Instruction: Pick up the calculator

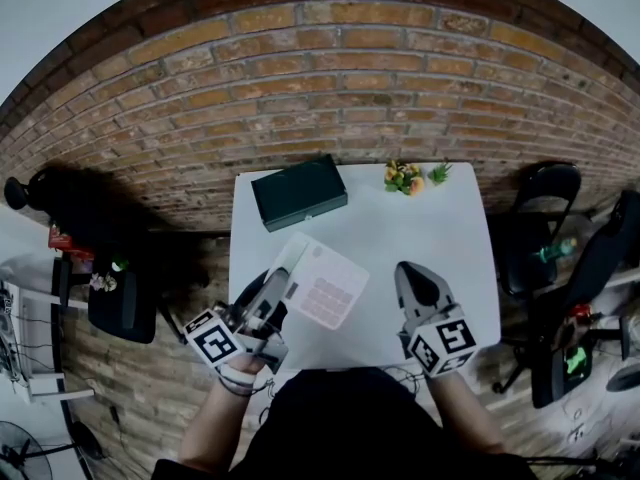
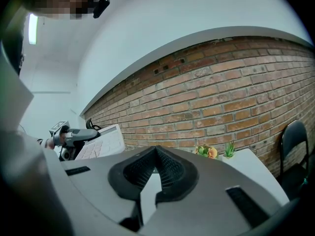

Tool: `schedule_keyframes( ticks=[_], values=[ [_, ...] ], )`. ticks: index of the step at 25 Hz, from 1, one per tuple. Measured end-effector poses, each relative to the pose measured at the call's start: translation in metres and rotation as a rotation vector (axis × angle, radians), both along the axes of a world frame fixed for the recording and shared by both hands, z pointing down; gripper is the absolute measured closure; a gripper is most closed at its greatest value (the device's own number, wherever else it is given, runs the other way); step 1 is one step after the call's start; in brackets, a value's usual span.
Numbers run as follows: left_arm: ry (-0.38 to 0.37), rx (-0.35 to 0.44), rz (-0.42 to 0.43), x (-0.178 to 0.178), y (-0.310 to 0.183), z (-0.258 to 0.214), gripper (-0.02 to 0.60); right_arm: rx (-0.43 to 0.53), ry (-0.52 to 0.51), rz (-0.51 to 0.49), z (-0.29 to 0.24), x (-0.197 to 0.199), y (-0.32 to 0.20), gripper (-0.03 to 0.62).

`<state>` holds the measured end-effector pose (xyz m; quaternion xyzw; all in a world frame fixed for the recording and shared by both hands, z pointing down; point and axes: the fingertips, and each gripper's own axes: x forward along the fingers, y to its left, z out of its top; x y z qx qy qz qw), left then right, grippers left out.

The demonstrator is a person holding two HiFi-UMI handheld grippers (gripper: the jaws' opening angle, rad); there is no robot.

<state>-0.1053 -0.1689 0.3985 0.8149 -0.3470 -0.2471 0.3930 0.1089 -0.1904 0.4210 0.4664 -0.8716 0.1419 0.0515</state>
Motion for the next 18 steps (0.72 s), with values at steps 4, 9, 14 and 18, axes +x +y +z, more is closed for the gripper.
schedule_keyframes(
  ticks=[4,9,14,18],
  values=[
    [0.007,-0.009,0.0,-0.001,0.0,0.003,0.528,-0.001,0.007,-0.012,0.0,-0.005,0.001,0.591],
    [0.008,-0.013,-0.001,0.0,0.0,0.006,0.528,-0.001,0.018,-0.016,0.001,-0.007,0.002,0.591],
    [0.002,-0.025,-0.001,-0.001,0.0,0.01,0.528,0.013,0.04,-0.027,0.0,-0.013,0.002,0.591],
    [0.005,-0.026,-0.003,-0.002,-0.001,0.012,0.527,0.015,0.04,-0.032,0.0,-0.016,0.0,0.591]
  ],
)
